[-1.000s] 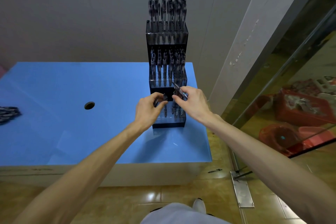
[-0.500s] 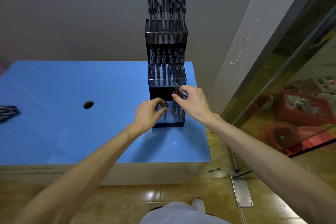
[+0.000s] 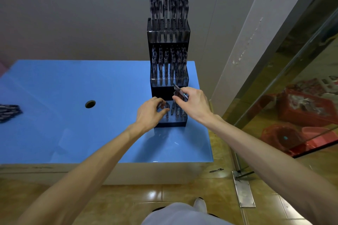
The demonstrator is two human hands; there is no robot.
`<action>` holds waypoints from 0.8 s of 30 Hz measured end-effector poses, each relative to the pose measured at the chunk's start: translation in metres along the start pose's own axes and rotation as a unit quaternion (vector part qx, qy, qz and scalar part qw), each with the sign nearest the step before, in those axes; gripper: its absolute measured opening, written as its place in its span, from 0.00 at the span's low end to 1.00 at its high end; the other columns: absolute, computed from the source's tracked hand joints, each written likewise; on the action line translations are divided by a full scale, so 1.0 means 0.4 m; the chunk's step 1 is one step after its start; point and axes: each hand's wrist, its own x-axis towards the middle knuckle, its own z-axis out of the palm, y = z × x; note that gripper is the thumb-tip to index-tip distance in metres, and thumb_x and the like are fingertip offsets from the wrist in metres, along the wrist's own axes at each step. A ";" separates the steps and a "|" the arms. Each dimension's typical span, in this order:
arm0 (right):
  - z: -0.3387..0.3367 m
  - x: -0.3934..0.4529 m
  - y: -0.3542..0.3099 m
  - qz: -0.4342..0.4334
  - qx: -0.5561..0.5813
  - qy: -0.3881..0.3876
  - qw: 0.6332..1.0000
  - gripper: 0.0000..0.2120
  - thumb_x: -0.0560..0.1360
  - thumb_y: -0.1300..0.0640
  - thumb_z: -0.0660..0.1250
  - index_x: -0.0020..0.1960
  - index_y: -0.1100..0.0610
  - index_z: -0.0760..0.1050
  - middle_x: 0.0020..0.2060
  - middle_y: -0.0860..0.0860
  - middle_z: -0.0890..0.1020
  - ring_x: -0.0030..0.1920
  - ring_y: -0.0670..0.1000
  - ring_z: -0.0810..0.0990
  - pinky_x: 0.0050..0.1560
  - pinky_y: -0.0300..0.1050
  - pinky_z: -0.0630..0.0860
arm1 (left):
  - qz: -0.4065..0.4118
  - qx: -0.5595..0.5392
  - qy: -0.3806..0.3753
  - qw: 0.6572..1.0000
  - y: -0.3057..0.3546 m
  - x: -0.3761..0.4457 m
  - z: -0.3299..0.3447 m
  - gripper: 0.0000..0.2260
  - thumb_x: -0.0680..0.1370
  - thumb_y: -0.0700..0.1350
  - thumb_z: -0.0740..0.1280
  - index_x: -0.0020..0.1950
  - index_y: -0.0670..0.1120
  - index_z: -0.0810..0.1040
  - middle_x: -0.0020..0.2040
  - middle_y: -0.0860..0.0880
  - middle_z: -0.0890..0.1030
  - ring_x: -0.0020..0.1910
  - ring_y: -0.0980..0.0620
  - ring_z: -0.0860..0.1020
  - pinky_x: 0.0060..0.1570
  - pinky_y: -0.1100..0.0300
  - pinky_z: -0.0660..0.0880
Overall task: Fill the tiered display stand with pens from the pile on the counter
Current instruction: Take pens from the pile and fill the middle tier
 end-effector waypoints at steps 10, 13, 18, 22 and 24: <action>0.029 0.020 0.006 0.012 -0.118 -0.100 0.988 0.12 0.77 0.47 0.71 0.39 0.54 0.76 0.42 0.49 0.76 0.39 0.55 0.77 0.35 0.46 0.67 | -0.093 -0.201 0.019 0.975 -0.015 -0.031 -0.041 0.20 0.76 0.50 0.51 0.59 0.52 0.79 0.48 0.59 0.78 0.45 0.57 0.75 0.51 0.52 0.75; 0.043 0.014 0.005 0.006 -0.119 -0.104 0.987 0.17 0.79 0.42 0.67 0.37 0.52 0.73 0.41 0.48 0.73 0.37 0.53 0.75 0.34 0.46 0.64 | -0.109 -0.217 0.043 0.969 -0.016 -0.024 -0.061 0.20 0.80 0.48 0.51 0.63 0.51 0.78 0.49 0.54 0.79 0.50 0.48 0.78 0.53 0.49 0.75; 0.037 -0.001 0.009 0.033 -0.013 -0.033 0.999 0.23 0.84 0.43 0.57 0.38 0.58 0.71 0.38 0.50 0.74 0.36 0.51 0.74 0.34 0.46 0.63 | -0.087 -0.218 0.059 0.970 -0.029 -0.005 -0.072 0.16 0.86 0.45 0.57 0.72 0.48 0.74 0.45 0.52 0.77 0.45 0.50 0.77 0.55 0.47 0.78; 0.021 0.004 -0.009 0.025 0.044 -0.007 0.999 0.22 0.84 0.45 0.59 0.35 0.54 0.66 0.36 0.48 0.71 0.34 0.46 0.71 0.34 0.44 0.63 | -0.042 -0.225 0.078 0.970 -0.028 0.006 -0.078 0.15 0.84 0.47 0.64 0.72 0.50 0.76 0.46 0.55 0.77 0.45 0.54 0.78 0.50 0.56 0.77; 0.022 0.011 -0.018 0.017 0.071 -0.009 0.997 0.17 0.84 0.46 0.60 0.40 0.51 0.73 0.36 0.47 0.73 0.35 0.46 0.73 0.36 0.46 0.67 | -0.044 -0.246 0.092 0.964 -0.020 0.011 -0.083 0.15 0.82 0.46 0.69 0.69 0.51 0.77 0.46 0.55 0.79 0.43 0.54 0.78 0.49 0.56 0.79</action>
